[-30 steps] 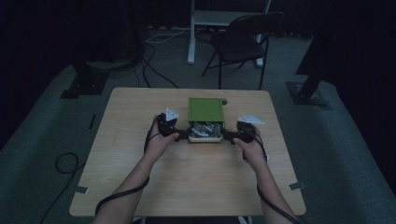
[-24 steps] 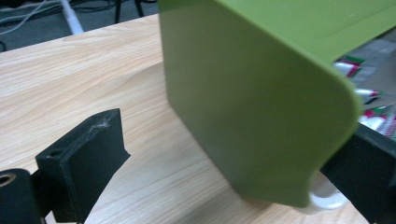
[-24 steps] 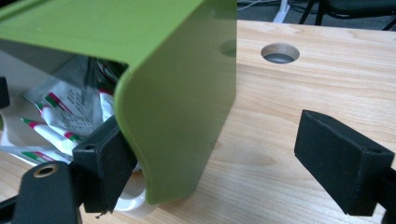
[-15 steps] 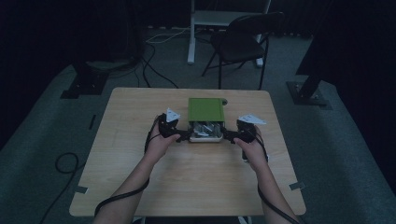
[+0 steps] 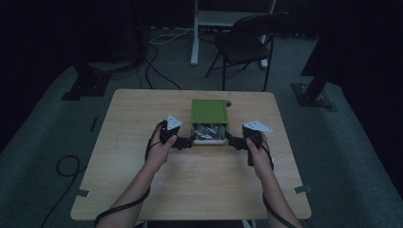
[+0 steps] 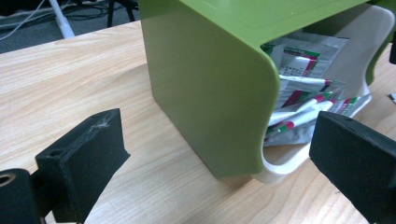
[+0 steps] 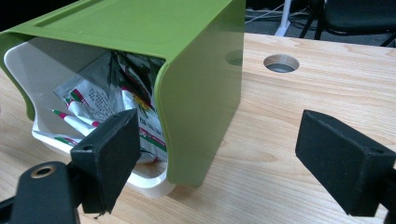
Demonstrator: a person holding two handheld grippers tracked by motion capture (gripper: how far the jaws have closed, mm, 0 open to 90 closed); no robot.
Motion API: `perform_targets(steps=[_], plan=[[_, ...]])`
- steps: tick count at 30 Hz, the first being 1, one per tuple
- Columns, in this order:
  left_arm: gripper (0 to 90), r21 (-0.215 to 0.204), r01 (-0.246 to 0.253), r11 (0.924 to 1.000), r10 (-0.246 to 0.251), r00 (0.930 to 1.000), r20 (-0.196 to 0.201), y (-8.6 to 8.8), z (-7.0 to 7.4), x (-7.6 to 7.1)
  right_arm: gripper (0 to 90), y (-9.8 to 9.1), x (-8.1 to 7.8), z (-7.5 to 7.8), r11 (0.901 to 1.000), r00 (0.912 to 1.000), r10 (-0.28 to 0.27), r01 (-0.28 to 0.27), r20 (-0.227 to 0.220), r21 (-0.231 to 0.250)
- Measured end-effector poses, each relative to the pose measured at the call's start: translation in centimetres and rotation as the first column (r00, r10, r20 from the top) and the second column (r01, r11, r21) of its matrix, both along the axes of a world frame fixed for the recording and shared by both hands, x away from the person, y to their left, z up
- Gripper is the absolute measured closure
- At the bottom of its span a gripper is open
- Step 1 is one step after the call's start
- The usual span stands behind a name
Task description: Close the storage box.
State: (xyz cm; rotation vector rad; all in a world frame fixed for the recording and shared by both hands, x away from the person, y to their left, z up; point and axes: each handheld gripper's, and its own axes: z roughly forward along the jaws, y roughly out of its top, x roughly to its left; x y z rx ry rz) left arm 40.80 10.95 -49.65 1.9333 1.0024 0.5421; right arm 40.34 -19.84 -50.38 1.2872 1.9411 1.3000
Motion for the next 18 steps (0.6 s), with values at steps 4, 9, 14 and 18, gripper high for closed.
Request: perform_targets(steps=[4,9,14,18], plan=[[4.1,0.01,-0.022,0.9997,0.022,0.9998,0.0,0.3,0.0,-0.3,13.6,0.0,-0.5,0.0,1.0,1.0,0.007,-0.007,-0.005,-0.004],[4.1,0.018,-0.032,0.9993,0.032,0.9994,0.011,0.8,0.2,-0.8,13.7,-0.6,-1.2,0.2,0.9999,1.0,0.001,-0.001,0.006,-0.013],[4.1,0.02,-0.04,0.999,0.04,0.999,0.021,1.4,0.2,-1.5,13.9,-1.8,-1.9,0.3,0.9994,0.9994,-0.029,0.029,0.021,-0.021],[4.1,0.018,-0.046,0.9988,0.045,0.9989,0.015,1.9,0.2,-1.9,13.9,-2.9,-2.6,0.4,0.9988,0.9992,-0.036,0.036,0.017,-0.032]])
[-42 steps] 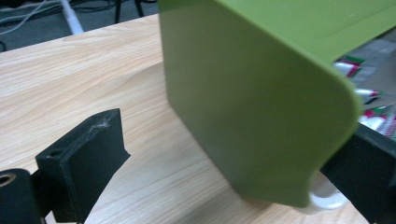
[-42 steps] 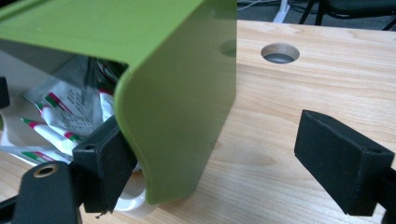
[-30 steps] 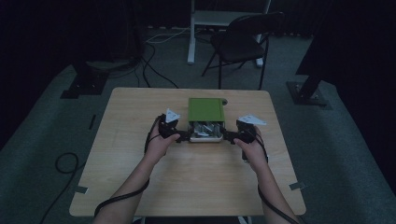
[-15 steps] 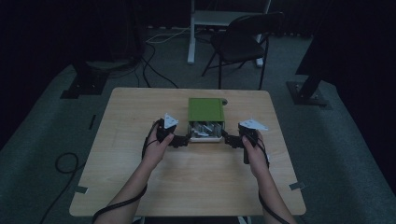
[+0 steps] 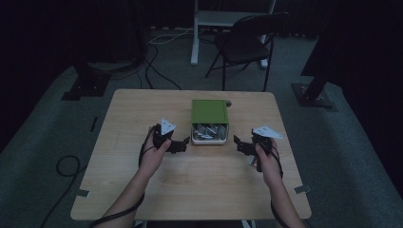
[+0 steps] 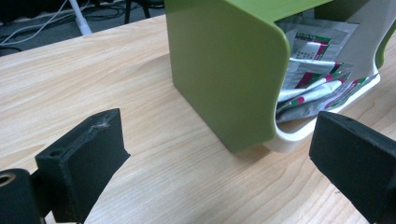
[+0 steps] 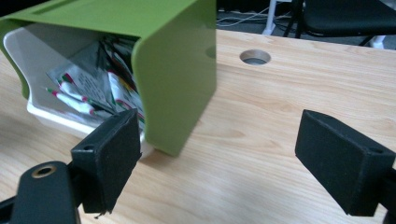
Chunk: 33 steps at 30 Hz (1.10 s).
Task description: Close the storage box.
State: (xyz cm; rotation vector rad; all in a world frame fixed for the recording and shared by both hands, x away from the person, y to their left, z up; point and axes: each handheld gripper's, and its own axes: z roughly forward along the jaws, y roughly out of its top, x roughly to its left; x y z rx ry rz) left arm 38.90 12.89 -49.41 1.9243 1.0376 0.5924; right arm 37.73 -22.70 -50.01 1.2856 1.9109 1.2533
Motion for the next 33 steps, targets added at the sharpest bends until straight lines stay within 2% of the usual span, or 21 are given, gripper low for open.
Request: perform_targets(steps=[7,16,23,26,33], plan=[[4.1,0.012,-0.013,0.9999,0.013,0.9999,-0.004,1.1,-0.3,-0.8,13.9,-2.1,-1.5,0.1,0.9995,0.9995,-0.029,0.029,0.013,-0.007],[4.1,0.012,-0.045,0.9989,0.045,0.9989,-0.012,3.2,-0.6,-1.7,13.9,-4.5,-3.7,-1.0,0.9981,0.9982,-0.061,0.061,0.002,-0.009],[4.1,0.013,-0.073,0.9972,0.073,0.9971,-0.022,4.6,-1.3,-2.3,13.9,-6.0,-5.7,-2.0,0.9964,0.9968,-0.08,0.08,-0.004,-0.03],[4.1,0.025,-0.084,0.9962,0.085,0.9956,-0.041,5.2,-1.9,-2.5,13.9,-6.8,-6.6,-2.5,0.9949,0.9957,-0.092,0.091,-0.014,-0.044],[4.1,0.026,-0.115,0.993,0.117,0.9914,-0.059,6.7,-2.3,-3.3,13.9,-9.1,-8.4,-3.6,0.9906,0.9897,-0.134,0.133,-0.049,-0.033]])
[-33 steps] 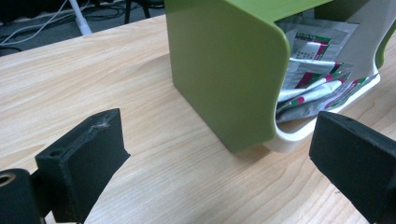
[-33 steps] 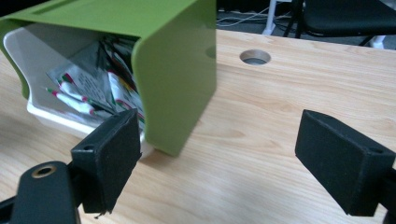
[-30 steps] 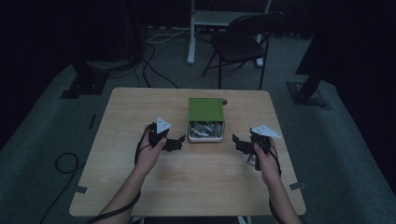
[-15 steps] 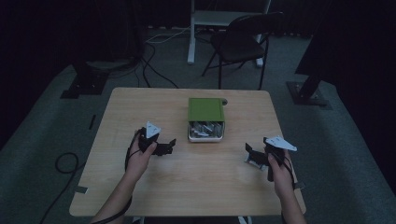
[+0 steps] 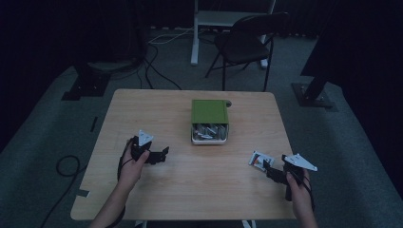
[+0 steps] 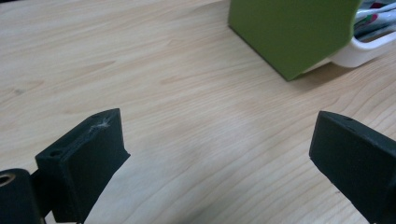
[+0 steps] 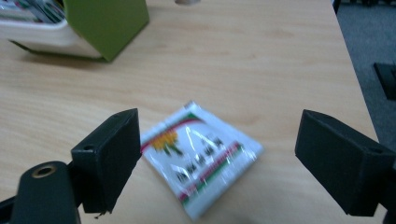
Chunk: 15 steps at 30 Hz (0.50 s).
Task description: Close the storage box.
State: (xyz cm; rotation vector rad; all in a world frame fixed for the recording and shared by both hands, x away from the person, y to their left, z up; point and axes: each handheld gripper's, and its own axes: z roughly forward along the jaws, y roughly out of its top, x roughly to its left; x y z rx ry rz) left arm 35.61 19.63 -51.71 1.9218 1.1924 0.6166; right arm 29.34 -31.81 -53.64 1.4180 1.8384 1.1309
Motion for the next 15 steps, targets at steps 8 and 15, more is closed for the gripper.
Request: perform_targets(steps=[8,15], plan=[[4.1,-0.001,-0.052,0.9986,0.052,0.9981,-0.033,1.4,-0.8,-0.9,13.9,-1.4,-1.3,-0.9,0.9992,0.9987,-0.04,0.04,-0.03,-0.003],[4.1,0.006,-0.121,0.9927,0.121,0.9902,-0.07,3.2,-1.1,-1.8,13.9,-2.1,-1.8,-1.7,0.9978,0.9951,-0.063,0.062,-0.076,-0.026]])
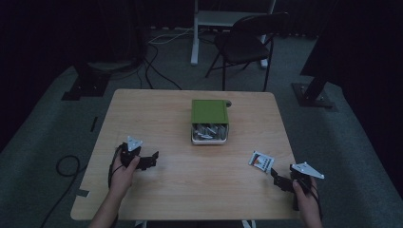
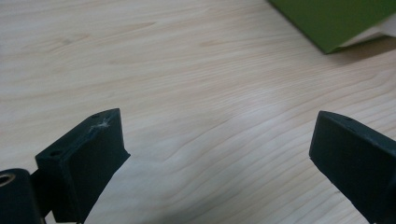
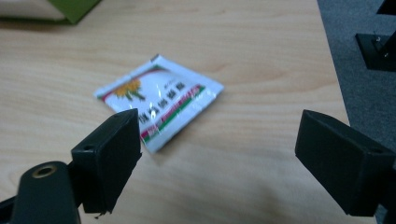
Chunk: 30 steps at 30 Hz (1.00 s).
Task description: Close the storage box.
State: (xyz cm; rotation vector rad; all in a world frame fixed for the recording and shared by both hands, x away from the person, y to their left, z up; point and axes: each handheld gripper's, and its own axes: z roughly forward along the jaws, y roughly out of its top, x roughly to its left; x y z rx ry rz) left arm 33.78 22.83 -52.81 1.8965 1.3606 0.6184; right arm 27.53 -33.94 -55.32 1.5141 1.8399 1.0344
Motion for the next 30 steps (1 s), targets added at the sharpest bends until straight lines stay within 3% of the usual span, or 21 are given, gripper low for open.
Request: perform_targets(steps=[5,11,15,18,21,25,27,30], plan=[[4.1,-0.001,-0.044,0.999,0.044,0.999,-0.011,1.4,-0.3,-0.9,13.9,-0.3,-0.4,-0.3,1.0,0.9996,0.002,-0.002,-0.03,-0.005],[4.1,0.008,-0.094,0.9955,0.094,0.9948,-0.039,2.6,-0.9,-1.8,13.9,0.1,-0.2,-1.1,0.9992,0.9939,0.002,-0.007,-0.111,-0.039],[4.1,0.003,-0.106,0.9944,0.106,0.9923,-0.065,3.0,-1.1,-2.6,13.9,0.0,-0.1,-1.1,0.9992,0.9925,-0.013,0.008,-0.121,-0.04],[4.1,-0.01,-0.117,0.9931,0.116,0.9915,-0.058,3.2,-1.1,-3.2,13.9,0.0,-0.1,-1.2,0.9993,0.9904,-0.014,0.009,-0.138,-0.036],[4.1,0.027,-0.128,0.9915,0.129,0.9903,-0.052,3.6,-1.3,-3.7,13.8,0.0,-0.1,-1.2,0.9988,0.9901,-0.024,0.017,-0.139,-0.046],[4.1,0.043,-0.176,0.9834,0.178,0.9824,-0.055,4.2,-1.7,-4.4,13.1,0.3,0.0,-1.2,0.9967,0.9897,-0.02,0.008,-0.142,-0.081],[4.1,0.048,-0.185,0.9816,0.188,0.9792,-0.075,4.4,-1.7,-4.6,12.9,0.3,0.0,-1.3,0.9967,0.9897,-0.019,0.007,-0.142,-0.081],[4.1,0.053,-0.205,0.9772,0.209,0.9758,-0.066,4.5,-1.6,-4.8,12.9,0.3,0.0,-1.3,0.9967,0.9897,-0.02,0.008,-0.142,-0.081]])
